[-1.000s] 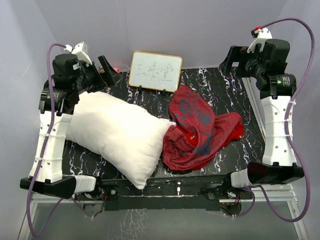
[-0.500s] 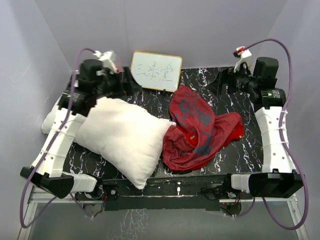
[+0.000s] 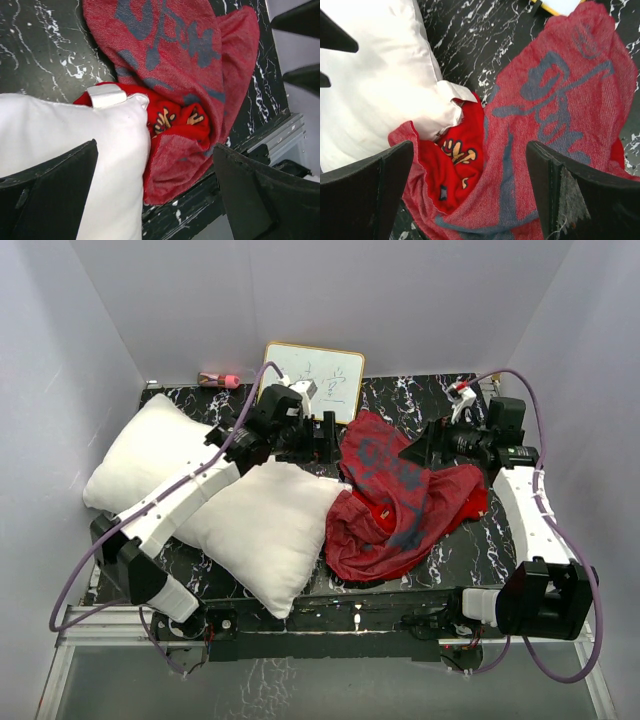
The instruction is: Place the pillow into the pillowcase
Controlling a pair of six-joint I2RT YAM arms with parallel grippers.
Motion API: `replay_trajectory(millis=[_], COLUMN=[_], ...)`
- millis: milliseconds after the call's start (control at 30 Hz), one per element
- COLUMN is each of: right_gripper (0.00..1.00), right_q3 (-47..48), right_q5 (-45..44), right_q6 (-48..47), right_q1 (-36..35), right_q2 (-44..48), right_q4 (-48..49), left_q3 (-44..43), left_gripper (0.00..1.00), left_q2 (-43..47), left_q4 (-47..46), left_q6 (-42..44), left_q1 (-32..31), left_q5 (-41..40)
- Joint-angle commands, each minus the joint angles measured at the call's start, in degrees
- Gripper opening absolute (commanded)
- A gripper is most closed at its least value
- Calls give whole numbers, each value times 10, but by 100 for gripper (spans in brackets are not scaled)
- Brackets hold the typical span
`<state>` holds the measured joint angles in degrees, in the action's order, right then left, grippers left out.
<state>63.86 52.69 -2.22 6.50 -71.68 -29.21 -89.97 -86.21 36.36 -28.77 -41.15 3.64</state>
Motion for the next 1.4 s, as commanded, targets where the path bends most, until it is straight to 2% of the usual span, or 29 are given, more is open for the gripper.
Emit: replay_trajectory(millis=[0, 167, 367, 533, 633, 700, 867, 967, 1200, 1367], right_gripper=[99, 99, 99, 99, 99, 99, 99, 99, 97, 90], right_q3=[-30, -44, -50, -40, -25, -12, -3, -21, -66, -73], right_q5=[-4, -103, -165, -207, -205, -175, -19, 32, -60, -132], right_q6=[-10, -68, -88, -104, -109, -125, -171, -171, -139, -119], right_q1=[-2, -1, -1, -1, -1, -1, -3, -17, -98, -124], right_q2=[-4, -18, -52, -86, -112, -124, -109, -77, -63, -85], right_q4=[69, 52, 52, 54, 41, 20, -23, -20, -17, -4], left_q3=[-12, -93, -169, -168, -173, -181, -178, -169, -166, -156], left_gripper=[96, 95, 88, 88, 88, 87, 86, 86, 84, 78], left_q2=[-59, -158, -261, -288, -313, -332, -350, -358, -375, -383], left_q4=[-35, 3, 17, -14, -35, -39, -20, -16, -42, -56], left_q6=[-65, -80, -88, -108, -134, -152, -183, -195, -202, -201], left_q1=[0, 5, 34, 59, 65, 65, 50, 41, 40, 40], left_q5=[28, 30, 55, 79, 92, 95, 42, 15, 9, 16])
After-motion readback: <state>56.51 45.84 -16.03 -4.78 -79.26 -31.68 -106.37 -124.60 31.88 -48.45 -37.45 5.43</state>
